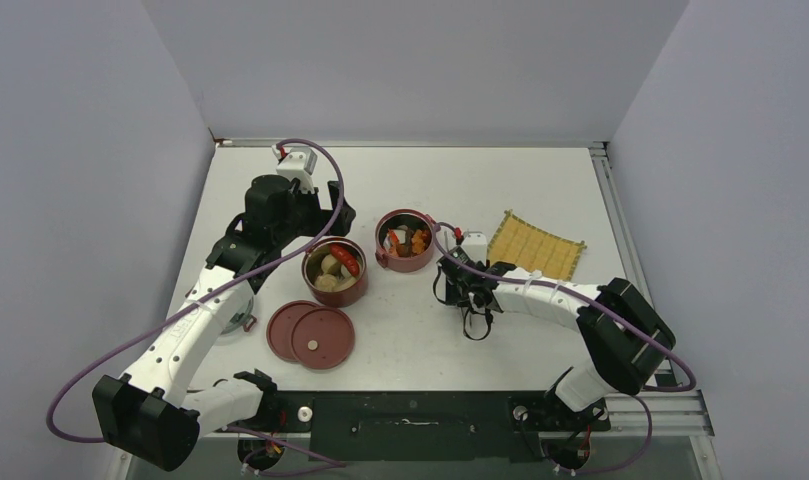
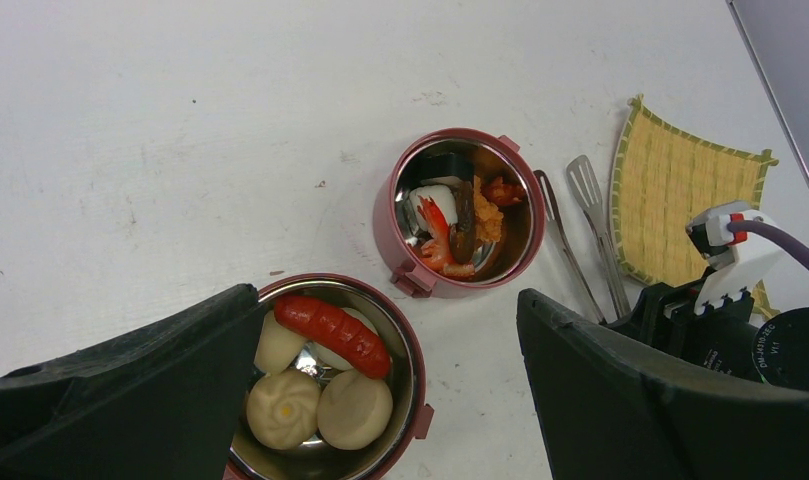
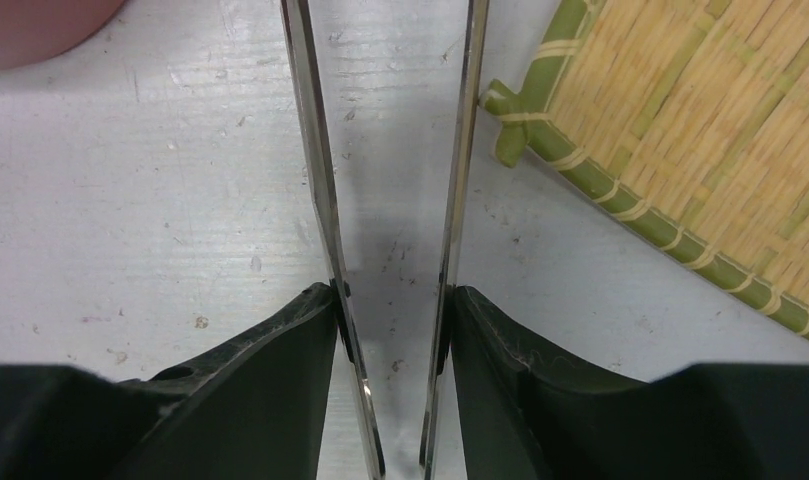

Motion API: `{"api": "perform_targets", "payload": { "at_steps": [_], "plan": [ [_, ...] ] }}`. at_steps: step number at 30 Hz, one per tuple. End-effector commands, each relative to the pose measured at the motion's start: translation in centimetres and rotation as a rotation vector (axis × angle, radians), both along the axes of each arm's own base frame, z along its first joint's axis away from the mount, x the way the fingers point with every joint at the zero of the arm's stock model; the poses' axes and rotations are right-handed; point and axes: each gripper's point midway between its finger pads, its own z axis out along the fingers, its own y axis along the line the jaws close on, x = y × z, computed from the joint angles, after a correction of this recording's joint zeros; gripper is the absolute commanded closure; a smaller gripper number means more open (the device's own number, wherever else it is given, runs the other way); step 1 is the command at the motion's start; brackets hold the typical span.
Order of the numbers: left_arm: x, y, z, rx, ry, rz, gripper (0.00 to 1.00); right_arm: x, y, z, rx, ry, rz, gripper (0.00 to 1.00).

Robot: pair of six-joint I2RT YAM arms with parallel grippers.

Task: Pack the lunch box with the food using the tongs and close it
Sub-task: Place the clamp at the center of the board.

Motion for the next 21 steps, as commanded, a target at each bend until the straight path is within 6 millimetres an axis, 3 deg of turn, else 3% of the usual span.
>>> {"api": "perform_targets", "payload": {
  "at_steps": [1,15,21],
  "plan": [
    [0.4,-0.4,1.9,-0.026,-0.057,-0.008,0.02,0.7,-0.7,0.3,-0.008,-0.035,-0.013,0.54],
    [0.7,-0.7,0.9,-0.021,-0.03,-0.013,0.02,1.5,-0.7,2.8,-0.005,-0.071,0.024,0.39],
    [1.0,-0.4,0.5,-0.003,-0.023,0.006,0.02,2.2,-0.5,5.3,0.002,-0.114,0.032,0.31]
  ]
}}
